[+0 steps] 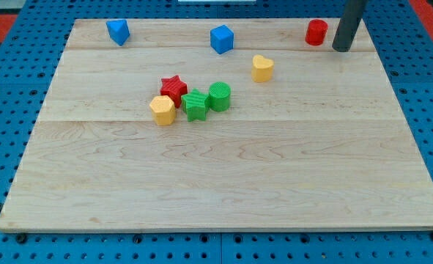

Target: Push the red star to the center left of the board

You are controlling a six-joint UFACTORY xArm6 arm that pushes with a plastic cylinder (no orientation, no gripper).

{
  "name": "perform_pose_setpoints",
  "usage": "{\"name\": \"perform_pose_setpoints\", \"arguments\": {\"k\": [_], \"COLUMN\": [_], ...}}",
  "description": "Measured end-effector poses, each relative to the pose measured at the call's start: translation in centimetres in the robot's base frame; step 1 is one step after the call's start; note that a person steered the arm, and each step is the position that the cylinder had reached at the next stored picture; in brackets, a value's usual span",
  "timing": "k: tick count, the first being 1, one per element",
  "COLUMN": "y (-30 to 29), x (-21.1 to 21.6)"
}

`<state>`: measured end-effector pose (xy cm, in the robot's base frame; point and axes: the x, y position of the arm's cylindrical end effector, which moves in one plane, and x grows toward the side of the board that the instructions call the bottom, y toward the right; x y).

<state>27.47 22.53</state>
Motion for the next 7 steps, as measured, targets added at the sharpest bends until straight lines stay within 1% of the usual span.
{"name": "perform_pose_setpoints", "arguments": {"k": [1, 2, 3, 4, 6, 7], "y": [-3.0, -8.4, -15.9, -19.6, -26.0, -26.6], "x": [-0.4, 0.0, 2.9, 5.2, 7.7, 10.9]}}
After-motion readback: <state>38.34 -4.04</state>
